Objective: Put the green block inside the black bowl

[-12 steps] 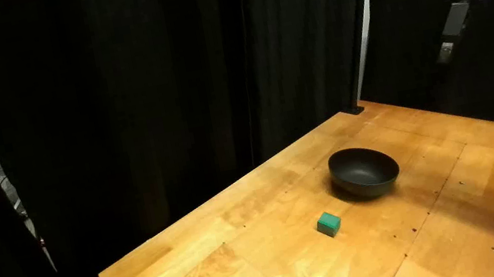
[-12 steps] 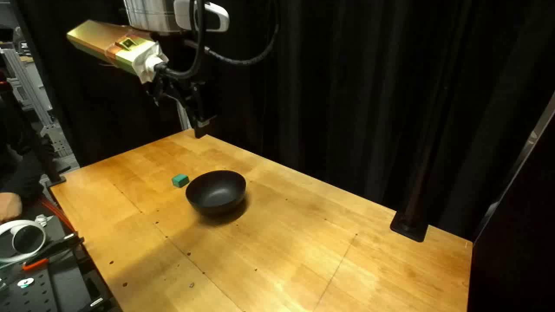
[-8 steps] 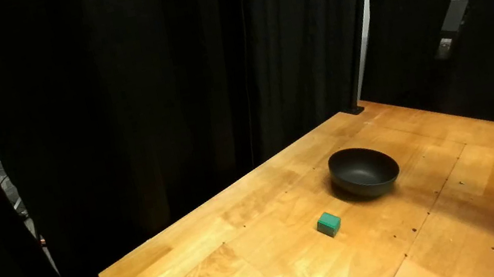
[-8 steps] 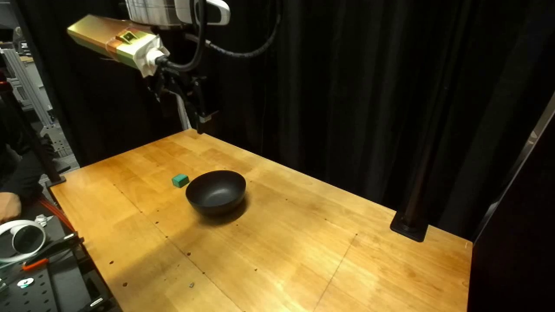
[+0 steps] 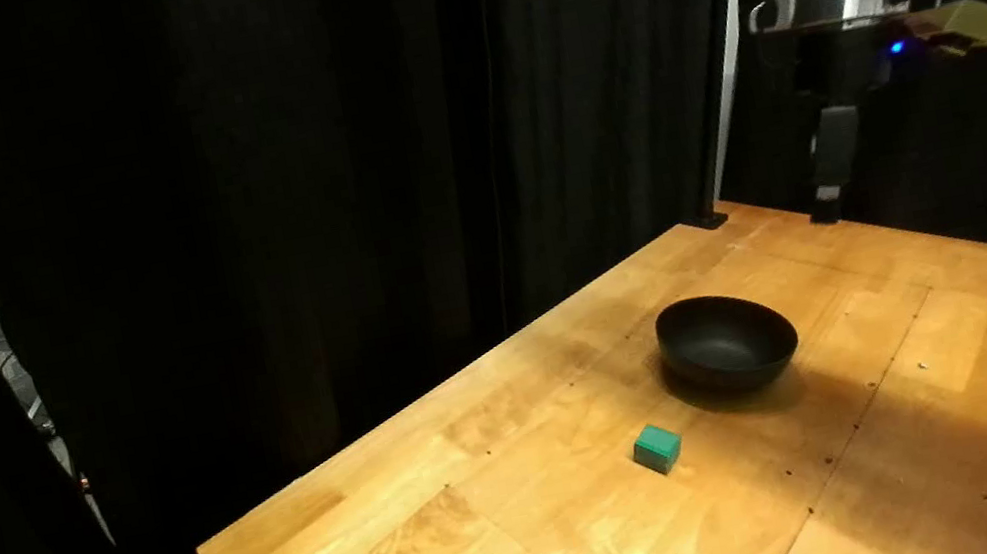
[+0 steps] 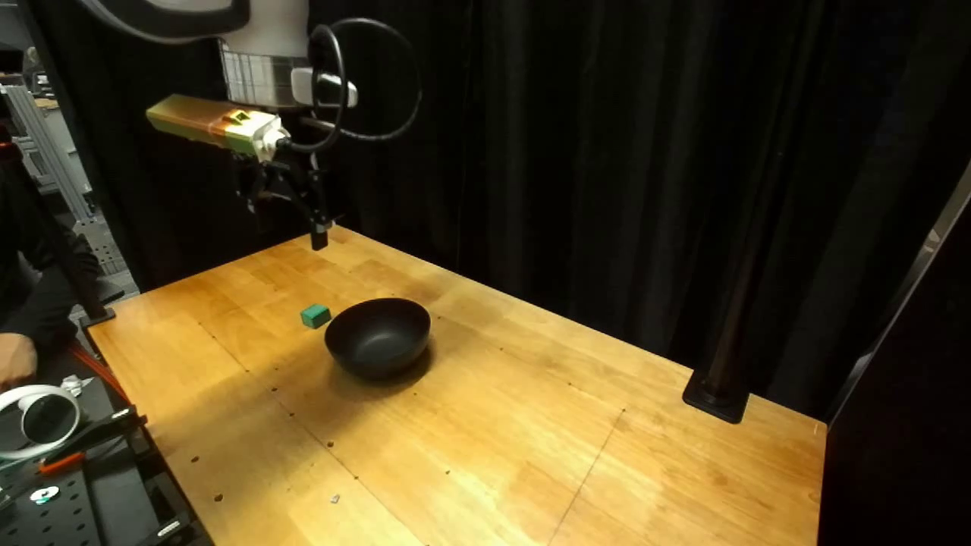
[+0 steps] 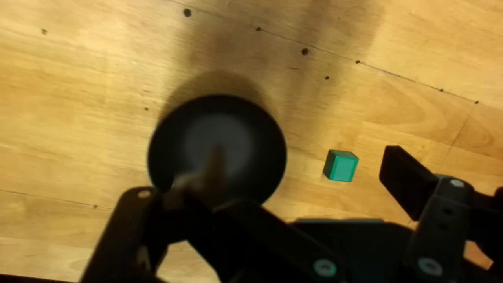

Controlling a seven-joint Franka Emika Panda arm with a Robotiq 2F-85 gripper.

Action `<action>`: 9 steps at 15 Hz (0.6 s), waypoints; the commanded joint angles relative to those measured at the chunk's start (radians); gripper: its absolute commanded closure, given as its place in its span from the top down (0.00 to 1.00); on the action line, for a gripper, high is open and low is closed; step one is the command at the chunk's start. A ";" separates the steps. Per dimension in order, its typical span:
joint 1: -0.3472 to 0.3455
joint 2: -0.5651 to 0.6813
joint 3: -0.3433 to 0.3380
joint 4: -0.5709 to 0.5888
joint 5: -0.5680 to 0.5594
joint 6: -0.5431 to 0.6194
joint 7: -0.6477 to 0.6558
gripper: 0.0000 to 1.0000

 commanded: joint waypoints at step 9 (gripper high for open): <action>0.112 0.466 0.228 0.035 -0.022 0.584 0.242 1.00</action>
